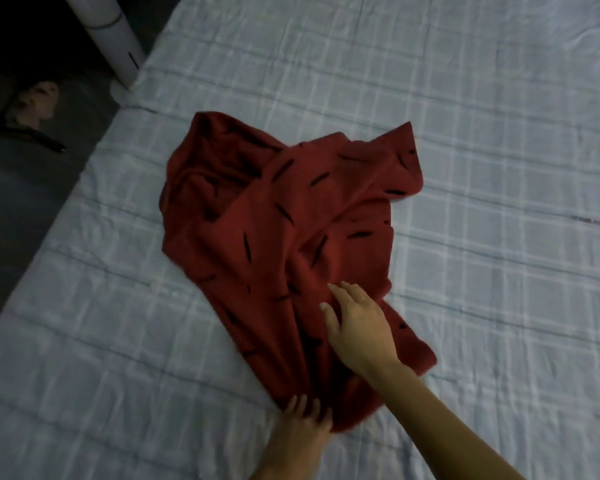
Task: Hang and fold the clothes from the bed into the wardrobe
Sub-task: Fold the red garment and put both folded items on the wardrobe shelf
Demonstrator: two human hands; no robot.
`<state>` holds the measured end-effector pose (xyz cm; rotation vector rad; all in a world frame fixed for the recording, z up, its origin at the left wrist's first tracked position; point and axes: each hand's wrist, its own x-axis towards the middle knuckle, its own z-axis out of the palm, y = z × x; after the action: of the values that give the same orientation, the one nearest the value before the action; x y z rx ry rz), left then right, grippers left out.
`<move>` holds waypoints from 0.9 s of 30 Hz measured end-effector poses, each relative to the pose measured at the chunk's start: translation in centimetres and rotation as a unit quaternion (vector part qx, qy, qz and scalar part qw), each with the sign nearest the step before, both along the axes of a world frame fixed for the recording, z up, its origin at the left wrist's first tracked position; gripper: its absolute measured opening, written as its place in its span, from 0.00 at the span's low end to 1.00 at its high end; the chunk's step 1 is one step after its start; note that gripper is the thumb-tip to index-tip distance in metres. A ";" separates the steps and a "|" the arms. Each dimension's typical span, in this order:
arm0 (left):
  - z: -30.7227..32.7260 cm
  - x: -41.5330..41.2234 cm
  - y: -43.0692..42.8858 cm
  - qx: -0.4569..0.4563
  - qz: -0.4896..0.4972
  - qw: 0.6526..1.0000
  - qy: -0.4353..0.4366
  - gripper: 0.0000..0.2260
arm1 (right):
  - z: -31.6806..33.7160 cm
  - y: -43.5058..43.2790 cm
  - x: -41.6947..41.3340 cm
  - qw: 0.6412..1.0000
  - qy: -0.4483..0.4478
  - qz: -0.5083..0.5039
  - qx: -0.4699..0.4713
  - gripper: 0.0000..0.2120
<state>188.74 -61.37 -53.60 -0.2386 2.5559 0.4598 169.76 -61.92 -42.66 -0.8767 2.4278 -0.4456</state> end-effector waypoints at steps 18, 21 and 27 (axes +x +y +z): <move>7.3 -16.3 -25.8 -0.110 0.222 0.933 0.262 0.21 | -2.2 -8.1 -4.8 0.998 0.038 0.023 -0.041 0.21; 7.5 -20.9 -27.6 -0.143 0.189 0.944 0.228 0.27 | -2.9 -9.6 -5.1 0.997 0.045 0.038 -0.039 0.21; 5.6 -27.8 -30.1 -0.163 0.209 0.964 0.032 0.46 | -4.4 -8.8 -6.1 0.998 0.051 0.027 -0.040 0.25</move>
<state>160.91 -91.47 -47.97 -0.9070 2.6324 0.1921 163.69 -70.74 -47.05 -1.0190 2.4865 -0.4929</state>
